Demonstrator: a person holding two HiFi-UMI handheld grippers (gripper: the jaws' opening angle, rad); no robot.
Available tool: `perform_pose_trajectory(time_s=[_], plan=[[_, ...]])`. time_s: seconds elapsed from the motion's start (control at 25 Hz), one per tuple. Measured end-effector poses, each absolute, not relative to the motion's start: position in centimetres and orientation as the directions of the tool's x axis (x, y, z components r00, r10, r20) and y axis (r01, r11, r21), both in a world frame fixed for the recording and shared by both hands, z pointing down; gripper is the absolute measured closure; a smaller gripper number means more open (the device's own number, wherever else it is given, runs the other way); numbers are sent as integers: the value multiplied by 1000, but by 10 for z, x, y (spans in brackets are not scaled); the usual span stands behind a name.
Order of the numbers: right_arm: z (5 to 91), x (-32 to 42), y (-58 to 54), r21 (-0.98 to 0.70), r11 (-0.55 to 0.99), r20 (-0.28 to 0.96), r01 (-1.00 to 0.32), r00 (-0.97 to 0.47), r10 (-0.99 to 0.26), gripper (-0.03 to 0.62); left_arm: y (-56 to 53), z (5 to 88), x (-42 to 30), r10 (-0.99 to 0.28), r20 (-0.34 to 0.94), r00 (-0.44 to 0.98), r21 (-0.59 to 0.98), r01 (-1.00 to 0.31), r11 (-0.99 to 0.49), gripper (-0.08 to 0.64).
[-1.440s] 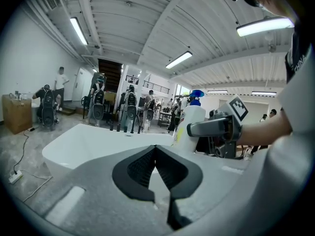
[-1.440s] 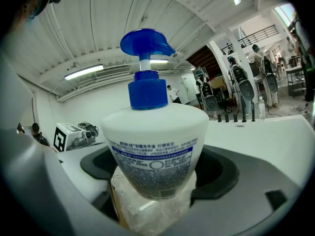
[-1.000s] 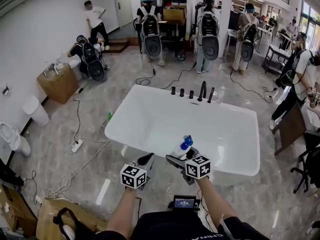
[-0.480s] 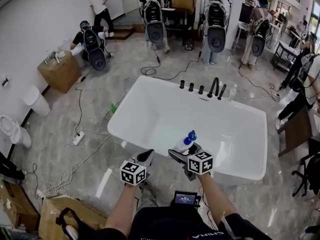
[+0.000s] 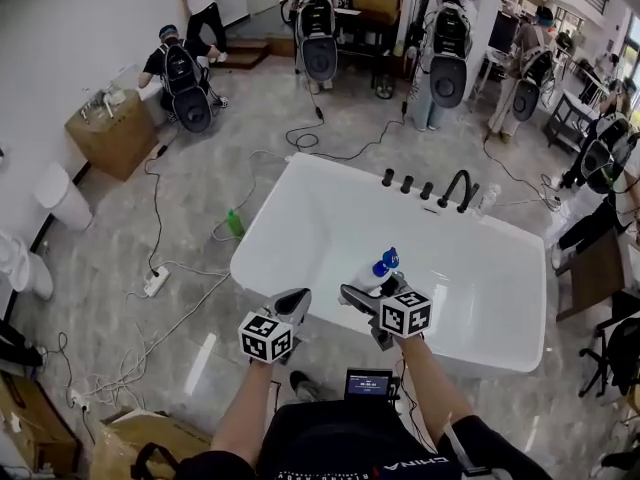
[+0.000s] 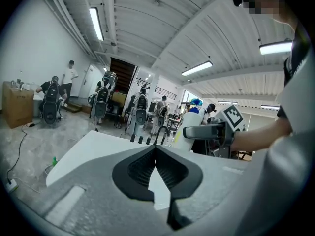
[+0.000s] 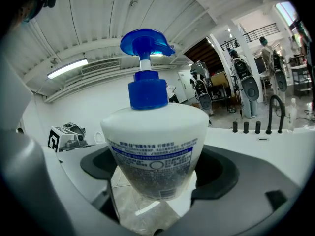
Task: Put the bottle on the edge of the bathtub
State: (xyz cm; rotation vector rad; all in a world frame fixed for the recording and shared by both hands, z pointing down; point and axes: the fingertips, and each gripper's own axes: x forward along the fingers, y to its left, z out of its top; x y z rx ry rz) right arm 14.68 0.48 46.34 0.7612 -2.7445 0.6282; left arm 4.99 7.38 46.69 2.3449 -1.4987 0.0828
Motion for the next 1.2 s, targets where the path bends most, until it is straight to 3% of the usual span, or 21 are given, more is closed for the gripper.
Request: perform_pose_trajectory(time_s=[0.64, 1.2], plan=[[478, 13, -49, -354, 762, 331, -543, -834, -441, 115, 42, 482, -108, -898, 248, 364, 279, -914, -294, 551], [509, -122, -198, -391, 661, 297, -640, -768, -568, 115, -97, 503, -229, -786, 370, 496, 231, -868, -439, 551]])
